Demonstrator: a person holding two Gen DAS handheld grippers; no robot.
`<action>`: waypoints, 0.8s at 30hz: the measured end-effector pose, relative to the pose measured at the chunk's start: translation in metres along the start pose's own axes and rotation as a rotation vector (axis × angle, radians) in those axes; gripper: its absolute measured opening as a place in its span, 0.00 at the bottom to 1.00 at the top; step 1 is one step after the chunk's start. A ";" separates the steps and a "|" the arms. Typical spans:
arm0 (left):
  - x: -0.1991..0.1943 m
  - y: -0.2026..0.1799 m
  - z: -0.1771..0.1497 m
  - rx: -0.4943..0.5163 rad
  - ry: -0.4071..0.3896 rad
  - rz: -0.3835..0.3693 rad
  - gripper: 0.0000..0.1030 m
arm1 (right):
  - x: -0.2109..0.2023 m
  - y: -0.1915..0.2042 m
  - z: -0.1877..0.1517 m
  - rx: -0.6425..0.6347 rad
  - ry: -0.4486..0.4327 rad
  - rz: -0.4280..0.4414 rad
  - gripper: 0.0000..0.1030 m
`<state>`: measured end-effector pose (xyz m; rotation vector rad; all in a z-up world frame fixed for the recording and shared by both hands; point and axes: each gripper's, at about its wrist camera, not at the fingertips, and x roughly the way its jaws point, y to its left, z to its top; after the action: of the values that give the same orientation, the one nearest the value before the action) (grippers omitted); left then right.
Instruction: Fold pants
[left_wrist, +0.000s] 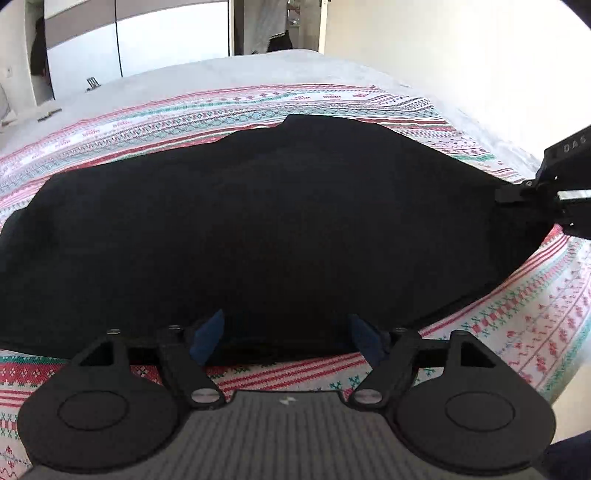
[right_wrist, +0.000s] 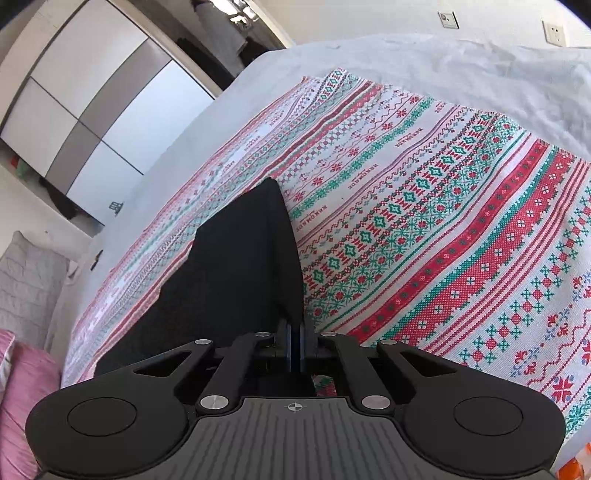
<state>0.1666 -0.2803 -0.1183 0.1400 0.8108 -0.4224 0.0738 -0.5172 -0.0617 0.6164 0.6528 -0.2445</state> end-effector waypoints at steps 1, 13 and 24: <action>-0.001 0.005 0.003 -0.013 0.009 -0.020 0.74 | -0.001 0.000 0.000 -0.001 -0.004 0.001 0.04; -0.009 0.087 0.035 -0.106 0.028 -0.037 0.79 | -0.011 0.031 -0.005 -0.115 -0.084 0.023 0.04; 0.026 0.162 0.055 -0.205 0.074 -0.061 0.84 | 0.001 0.106 -0.026 -0.327 -0.166 -0.024 0.04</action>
<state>0.2876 -0.1567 -0.1057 -0.0599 0.9278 -0.3905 0.1040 -0.4169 -0.0304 0.2710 0.5252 -0.2025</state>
